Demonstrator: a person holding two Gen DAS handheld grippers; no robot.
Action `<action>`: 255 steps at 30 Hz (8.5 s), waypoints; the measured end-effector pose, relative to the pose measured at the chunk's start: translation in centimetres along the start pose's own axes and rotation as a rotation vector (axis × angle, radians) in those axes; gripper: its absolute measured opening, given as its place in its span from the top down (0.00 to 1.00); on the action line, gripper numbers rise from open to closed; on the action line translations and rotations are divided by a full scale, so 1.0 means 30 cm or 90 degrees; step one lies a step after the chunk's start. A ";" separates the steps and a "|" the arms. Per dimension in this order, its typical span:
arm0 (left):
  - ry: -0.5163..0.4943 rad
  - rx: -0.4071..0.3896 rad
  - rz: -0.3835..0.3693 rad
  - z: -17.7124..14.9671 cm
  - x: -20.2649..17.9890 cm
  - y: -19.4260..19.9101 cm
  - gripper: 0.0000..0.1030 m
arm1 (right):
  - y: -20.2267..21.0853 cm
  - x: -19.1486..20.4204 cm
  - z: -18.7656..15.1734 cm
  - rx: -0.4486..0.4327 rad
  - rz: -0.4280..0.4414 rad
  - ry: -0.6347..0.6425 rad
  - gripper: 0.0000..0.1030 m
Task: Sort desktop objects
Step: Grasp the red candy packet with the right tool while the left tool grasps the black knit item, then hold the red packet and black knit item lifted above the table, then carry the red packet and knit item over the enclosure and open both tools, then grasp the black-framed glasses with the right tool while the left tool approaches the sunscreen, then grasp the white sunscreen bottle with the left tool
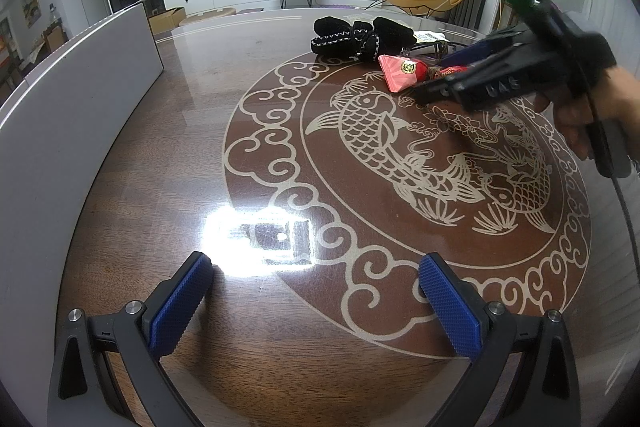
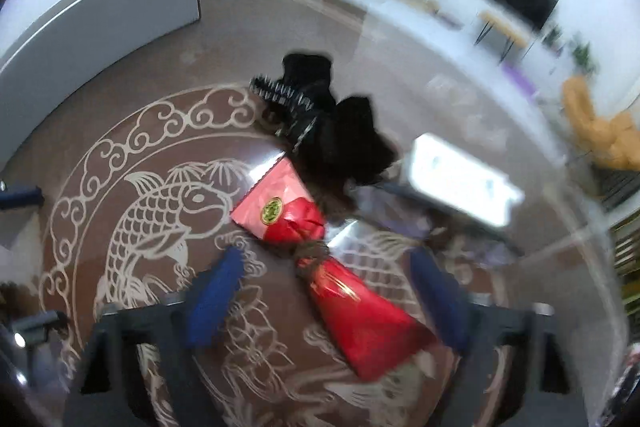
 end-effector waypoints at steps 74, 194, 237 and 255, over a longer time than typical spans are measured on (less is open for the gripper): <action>-0.102 0.015 -0.070 0.033 -0.091 -0.068 0.00 | 0.337 0.062 -0.702 -0.048 -0.104 -0.302 0.00; 0.213 -0.109 0.122 -0.192 0.822 0.697 0.16 | 0.492 0.875 0.260 -0.234 0.227 -0.172 0.17; -0.030 0.013 -0.020 -0.061 0.093 0.037 0.00 | 0.122 -0.260 -0.234 -0.076 -0.171 -0.443 0.85; -0.108 0.019 -0.073 0.207 -0.077 -0.165 0.00 | 0.332 -0.138 -0.621 -0.043 -0.169 -0.414 0.12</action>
Point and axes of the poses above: each gripper's, at about its wrist camera, not at the fingertips, and y roughly against the way its jaws point, x to its left, z to its top, the point moved 1 cm from there along -y, roughly the way its jaws point, and after that the axes turned 5 degrees about -z, right-handed, at the moved point
